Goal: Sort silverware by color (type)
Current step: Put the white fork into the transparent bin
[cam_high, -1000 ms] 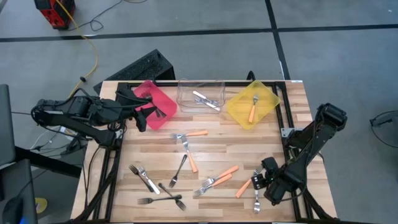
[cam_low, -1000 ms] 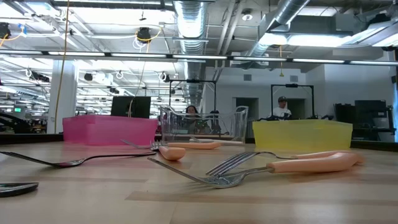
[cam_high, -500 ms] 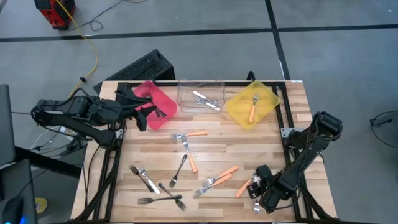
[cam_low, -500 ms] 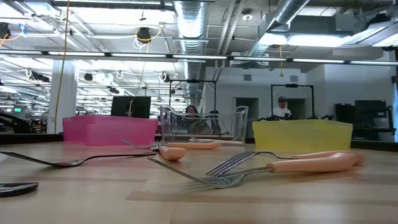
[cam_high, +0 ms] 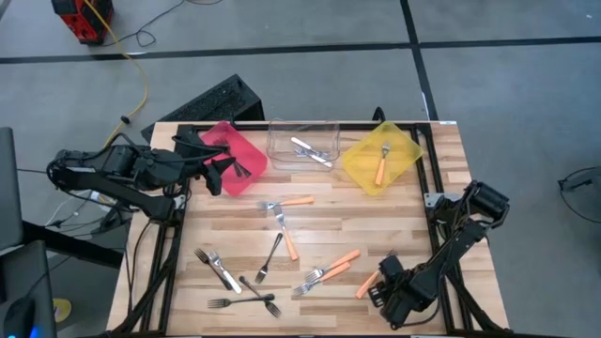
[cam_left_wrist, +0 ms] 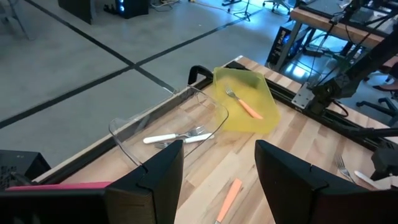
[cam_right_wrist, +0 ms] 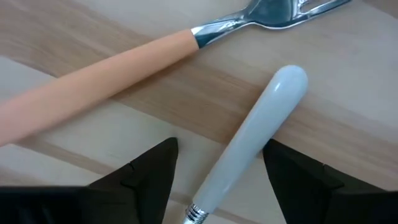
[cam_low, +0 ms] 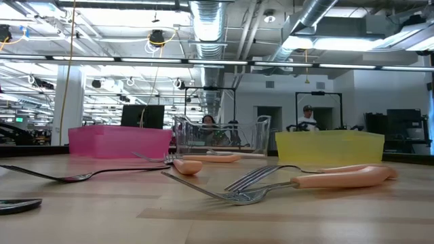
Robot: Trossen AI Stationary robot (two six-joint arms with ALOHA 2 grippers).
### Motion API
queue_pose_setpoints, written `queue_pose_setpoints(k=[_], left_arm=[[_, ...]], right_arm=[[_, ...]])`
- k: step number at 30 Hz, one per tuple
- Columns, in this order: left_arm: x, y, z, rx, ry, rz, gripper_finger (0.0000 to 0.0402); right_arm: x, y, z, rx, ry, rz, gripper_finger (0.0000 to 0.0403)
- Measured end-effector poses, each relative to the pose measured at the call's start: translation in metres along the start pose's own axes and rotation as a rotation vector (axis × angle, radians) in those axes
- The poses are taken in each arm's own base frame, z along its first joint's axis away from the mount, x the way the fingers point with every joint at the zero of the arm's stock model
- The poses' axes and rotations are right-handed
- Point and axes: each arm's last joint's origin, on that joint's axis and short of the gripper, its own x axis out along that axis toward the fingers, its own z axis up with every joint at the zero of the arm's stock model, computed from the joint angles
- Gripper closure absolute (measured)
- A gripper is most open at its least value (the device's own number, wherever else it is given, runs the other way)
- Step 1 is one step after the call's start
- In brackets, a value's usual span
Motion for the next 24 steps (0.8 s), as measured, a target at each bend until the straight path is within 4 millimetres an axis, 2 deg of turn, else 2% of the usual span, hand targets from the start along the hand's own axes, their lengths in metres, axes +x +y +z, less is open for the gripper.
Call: queue_pose_setpoints(k=[6,14,24], left_arm=[[0.0000,0.0001,-0.0001,0.005,0.000,0.002,0.0220],[0.0000,0.0005,-0.0008,0.011,0.007,0.004,0.0220],[0.0000,0.0009,-0.0014,0.016,0.012,0.008,0.0220]], right_arm=[[-0.0030,0.0026,0.0008,0.036,0.015,0.007,0.0190],[-0.0030,0.0031,0.0023,0.064,0.027,-0.003,0.0326],[-0.0027,0.0038,0.0064,-0.028,0.020,-0.015,0.0330]])
